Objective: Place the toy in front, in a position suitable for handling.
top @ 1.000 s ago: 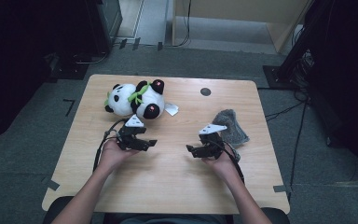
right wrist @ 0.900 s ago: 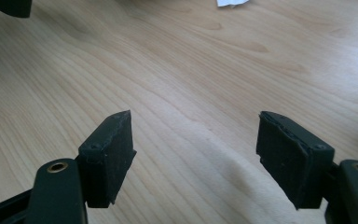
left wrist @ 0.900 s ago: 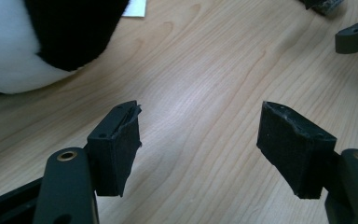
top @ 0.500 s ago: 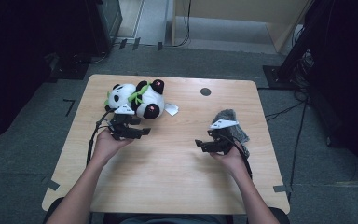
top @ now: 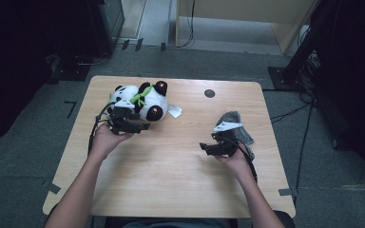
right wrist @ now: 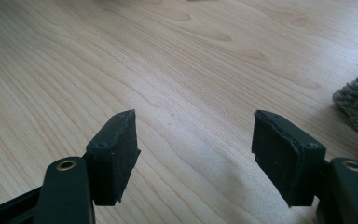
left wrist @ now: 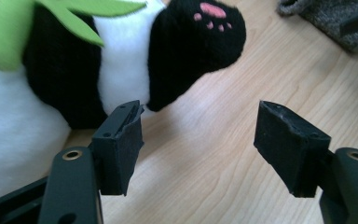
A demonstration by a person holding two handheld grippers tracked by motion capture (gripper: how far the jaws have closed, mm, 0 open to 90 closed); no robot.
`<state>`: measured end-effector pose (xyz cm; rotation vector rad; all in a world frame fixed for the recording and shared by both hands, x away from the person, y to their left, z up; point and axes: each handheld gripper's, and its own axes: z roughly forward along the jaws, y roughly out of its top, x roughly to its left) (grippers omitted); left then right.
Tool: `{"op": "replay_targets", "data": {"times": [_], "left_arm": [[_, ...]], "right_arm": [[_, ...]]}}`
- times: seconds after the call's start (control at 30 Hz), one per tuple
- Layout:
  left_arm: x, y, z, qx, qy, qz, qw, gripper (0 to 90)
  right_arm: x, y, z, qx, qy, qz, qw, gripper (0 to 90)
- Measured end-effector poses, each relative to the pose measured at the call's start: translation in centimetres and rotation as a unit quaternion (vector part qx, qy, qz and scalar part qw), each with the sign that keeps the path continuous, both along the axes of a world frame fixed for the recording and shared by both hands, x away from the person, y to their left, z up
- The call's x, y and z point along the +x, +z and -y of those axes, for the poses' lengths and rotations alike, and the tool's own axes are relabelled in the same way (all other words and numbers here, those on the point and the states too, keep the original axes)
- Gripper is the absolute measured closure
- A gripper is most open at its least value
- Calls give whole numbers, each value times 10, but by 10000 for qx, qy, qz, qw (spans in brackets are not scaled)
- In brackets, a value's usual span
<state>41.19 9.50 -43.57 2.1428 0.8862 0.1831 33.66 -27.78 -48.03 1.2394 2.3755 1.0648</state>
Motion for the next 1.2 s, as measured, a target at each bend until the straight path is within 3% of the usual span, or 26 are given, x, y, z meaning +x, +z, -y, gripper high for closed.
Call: {"op": "replay_targets", "data": {"times": [0.33,0.4,0.43,0.53,0.57,0.63,0.7,0.9,0.97,1.07,1.17,1.2], "left_arm": [[17,10,-1,-48,106,41,9999,333],[19,11,-2,-146,215,141,9996,359],[20,11,-3,-148,268,161,9994,413],[27,13,-3,75,274,65,9996,419],[29,15,-3,37,270,53,9996,419],[33,20,-3,-32,297,123,9995,401],[39,24,-1,61,324,233,9992,386],[49,28,-3,157,362,248,9989,398],[52,30,-5,100,418,344,9985,413],[58,32,-7,129,429,295,9986,401],[60,39,-6,172,454,489,9976,369],[62,38,-8,29,508,536,9973,383]], "right_arm": [[1,0,3,42,-46,-17,10000,323],[1,0,4,42,-65,-32,10000,323],[1,0,4,70,-90,-56,9999,323],[1,0,5,87,-92,-58,9999,323],[1,0,5,87,-92,-58,9999,323],[1,-1,5,92,-109,-70,9999,323],[1,-1,7,111,-139,-80,9998,323],[-1,-2,10,125,-179,-100,9997,325],[-2,-2,11,141,-192,-98,9997,325],[-4,-2,13,140,-205,-113,9996,325],[-5,-2,14,139,-230,-108,9996,326],[-6,-2,15,148,-260,-131,9995,326]]}}
